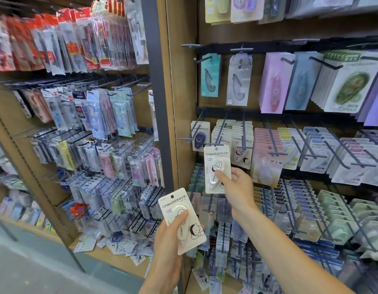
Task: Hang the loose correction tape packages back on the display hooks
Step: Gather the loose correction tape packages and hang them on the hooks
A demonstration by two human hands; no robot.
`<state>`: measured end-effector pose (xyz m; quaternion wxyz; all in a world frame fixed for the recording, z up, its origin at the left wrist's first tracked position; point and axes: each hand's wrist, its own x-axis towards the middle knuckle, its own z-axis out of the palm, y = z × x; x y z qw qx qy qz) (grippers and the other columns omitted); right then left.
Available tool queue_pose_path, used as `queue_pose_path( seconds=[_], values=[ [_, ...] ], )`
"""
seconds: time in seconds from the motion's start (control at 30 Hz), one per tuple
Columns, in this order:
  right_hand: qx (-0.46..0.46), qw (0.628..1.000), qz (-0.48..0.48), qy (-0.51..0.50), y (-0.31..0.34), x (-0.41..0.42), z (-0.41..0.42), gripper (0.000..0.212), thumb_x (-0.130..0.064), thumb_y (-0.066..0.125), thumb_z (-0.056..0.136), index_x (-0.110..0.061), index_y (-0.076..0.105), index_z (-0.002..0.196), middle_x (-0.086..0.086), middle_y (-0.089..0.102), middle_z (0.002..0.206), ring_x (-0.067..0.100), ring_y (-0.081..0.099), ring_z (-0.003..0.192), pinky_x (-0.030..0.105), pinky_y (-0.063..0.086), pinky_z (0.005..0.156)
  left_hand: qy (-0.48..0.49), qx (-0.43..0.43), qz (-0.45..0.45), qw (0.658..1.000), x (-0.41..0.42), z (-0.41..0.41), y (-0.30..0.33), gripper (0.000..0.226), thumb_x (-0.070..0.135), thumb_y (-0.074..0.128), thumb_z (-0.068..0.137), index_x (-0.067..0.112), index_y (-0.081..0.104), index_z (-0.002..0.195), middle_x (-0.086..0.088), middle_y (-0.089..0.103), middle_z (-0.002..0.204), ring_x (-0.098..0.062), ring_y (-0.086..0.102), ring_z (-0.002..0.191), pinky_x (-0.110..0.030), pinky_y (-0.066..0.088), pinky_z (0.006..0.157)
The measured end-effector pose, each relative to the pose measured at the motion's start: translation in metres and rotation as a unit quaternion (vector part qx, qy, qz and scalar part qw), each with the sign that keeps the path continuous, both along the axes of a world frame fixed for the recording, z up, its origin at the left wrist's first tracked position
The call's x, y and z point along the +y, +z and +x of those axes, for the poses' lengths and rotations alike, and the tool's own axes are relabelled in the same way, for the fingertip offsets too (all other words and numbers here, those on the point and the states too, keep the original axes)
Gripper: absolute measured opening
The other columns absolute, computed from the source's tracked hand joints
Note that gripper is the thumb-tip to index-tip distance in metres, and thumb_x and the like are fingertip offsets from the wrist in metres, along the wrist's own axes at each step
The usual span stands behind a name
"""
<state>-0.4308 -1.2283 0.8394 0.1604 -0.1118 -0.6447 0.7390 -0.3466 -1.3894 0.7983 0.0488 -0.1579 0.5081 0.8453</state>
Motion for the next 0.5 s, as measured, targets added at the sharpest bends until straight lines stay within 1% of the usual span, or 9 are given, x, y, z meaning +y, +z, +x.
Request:
queue_pose_path(
  seconds=[0.17, 0.23, 0.33, 0.37, 0.43, 0.5],
  values=[
    [-0.003, 1.000, 0.007, -0.013, -0.002, -0.001, -0.004, 0.021, -0.018, 0.073, 0.095, -0.015, 0.069, 0.115, -0.004, 0.077, 0.103, 0.008, 0.073, 0.093, 0.019, 0.052, 0.068, -0.003, -0.001, 0.007, 1.000, -0.002, 0.002, -0.002, 0.028, 0.015, 0.072, 0.094, 0.009, 0.072, 0.122, -0.020, 0.079, 0.106, -0.039, 0.079, 0.086, -0.054, 0.061, 0.087],
    [-0.002, 1.000, 0.001, -0.018, -0.002, -0.001, -0.005, 0.018, -0.018, 0.073, 0.095, -0.016, 0.068, 0.113, -0.005, 0.077, 0.102, 0.006, 0.073, 0.092, 0.018, 0.053, 0.066, -0.003, -0.003, 0.006, 1.000, -0.003, 0.003, -0.003, 0.029, 0.016, 0.073, 0.094, 0.010, 0.072, 0.122, -0.019, 0.079, 0.107, -0.040, 0.079, 0.088, -0.055, 0.061, 0.089],
    [-0.011, 0.999, 0.009, -0.034, 0.000, -0.002, -0.012, 0.017, -0.021, 0.074, 0.094, -0.016, 0.070, 0.110, -0.004, 0.077, 0.102, 0.010, 0.073, 0.092, 0.023, 0.054, 0.070, -0.005, -0.002, 0.001, 1.000, -0.002, 0.003, -0.004, 0.029, 0.017, 0.074, 0.093, 0.010, 0.073, 0.121, -0.019, 0.079, 0.104, -0.038, 0.079, 0.087, -0.062, 0.057, 0.096],
    [-0.019, 0.999, 0.010, -0.041, 0.000, -0.001, -0.017, 0.017, -0.021, 0.074, 0.094, -0.015, 0.070, 0.109, -0.003, 0.077, 0.101, 0.010, 0.072, 0.091, 0.025, 0.053, 0.070, -0.006, -0.003, 0.002, 1.000, -0.002, 0.003, -0.004, 0.029, 0.017, 0.074, 0.092, 0.010, 0.073, 0.120, -0.019, 0.079, 0.104, -0.039, 0.078, 0.089, -0.063, 0.056, 0.098],
    [-0.040, 0.998, 0.004, -0.056, 0.002, 0.000, -0.031, 0.017, -0.021, 0.075, 0.094, -0.014, 0.070, 0.108, -0.001, 0.075, 0.102, 0.011, 0.070, 0.090, 0.026, 0.053, 0.068, -0.009, -0.004, 0.008, 1.000, -0.001, 0.003, -0.004, 0.034, 0.020, 0.077, 0.087, 0.011, 0.074, 0.120, -0.020, 0.079, 0.107, -0.043, 0.076, 0.099, -0.065, 0.054, 0.101],
    [-0.066, 0.995, -0.009, -0.076, 0.007, 0.003, -0.050, 0.017, -0.022, 0.076, 0.092, -0.015, 0.072, 0.107, 0.003, 0.075, 0.107, 0.015, 0.068, 0.091, 0.030, 0.055, 0.073, -0.015, 0.000, 0.010, 1.000, 0.001, 0.003, -0.003, 0.032, 0.019, 0.077, 0.086, 0.013, 0.074, 0.118, -0.018, 0.079, 0.109, -0.042, 0.074, 0.104, -0.064, 0.054, 0.101]
  ],
)
